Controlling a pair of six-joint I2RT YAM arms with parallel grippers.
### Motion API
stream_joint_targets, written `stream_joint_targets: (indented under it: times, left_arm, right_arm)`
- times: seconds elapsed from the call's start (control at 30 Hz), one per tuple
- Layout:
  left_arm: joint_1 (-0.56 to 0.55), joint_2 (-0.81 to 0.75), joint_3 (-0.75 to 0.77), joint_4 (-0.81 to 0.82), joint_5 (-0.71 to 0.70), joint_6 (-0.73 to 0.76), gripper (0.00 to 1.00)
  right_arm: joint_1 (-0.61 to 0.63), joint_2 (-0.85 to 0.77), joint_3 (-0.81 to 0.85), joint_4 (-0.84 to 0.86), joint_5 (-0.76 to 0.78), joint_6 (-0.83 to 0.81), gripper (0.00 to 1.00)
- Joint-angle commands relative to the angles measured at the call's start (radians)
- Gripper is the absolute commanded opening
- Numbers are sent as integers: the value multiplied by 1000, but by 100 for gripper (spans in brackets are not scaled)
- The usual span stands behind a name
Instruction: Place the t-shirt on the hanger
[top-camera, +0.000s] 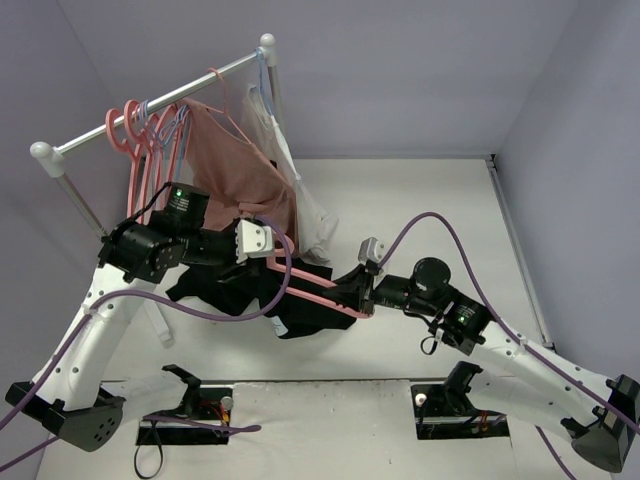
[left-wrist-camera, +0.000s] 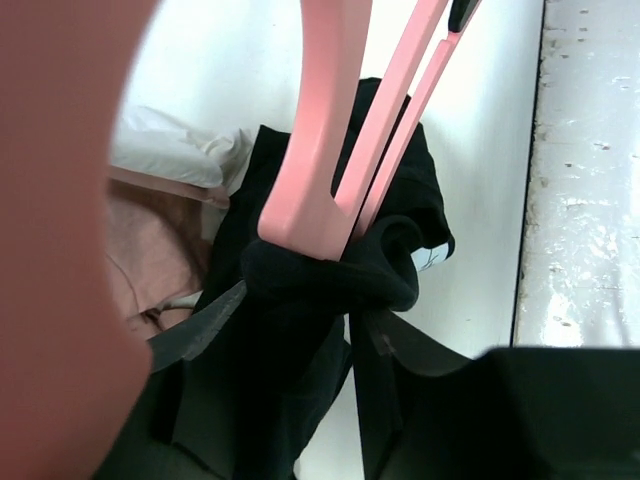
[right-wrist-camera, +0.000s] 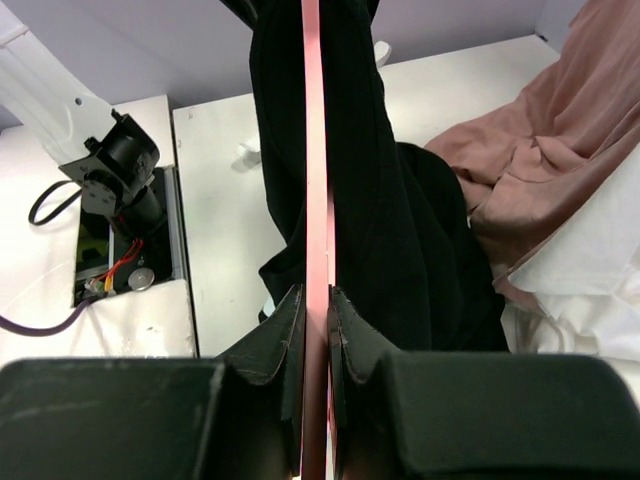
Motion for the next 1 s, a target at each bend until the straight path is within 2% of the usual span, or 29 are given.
stream_joint_targets:
  times: [0.0, 0.17, 0.27, 0.53, 0.97]
  left_arm:
    - [-7, -26, -13, -8, 78, 33, 29]
    - [-7, -65, -41, -8, 55, 36, 23]
    - [-1, -81, -43, -8, 19, 36, 24]
    - [13, -92, -42, -8, 26, 46, 38]
    - [15, -80, -47, -8, 35, 41, 38]
  right_arm:
    - [-13, -4, 80, 169, -35, 7, 0]
    - [-48, -29, 77, 159, -74, 7, 0]
    - [-89, -21, 91, 134, -149, 7, 0]
    - [-145, -4, 115, 103, -261, 1, 0]
    - [-208, 9, 129, 83, -384, -13, 0]
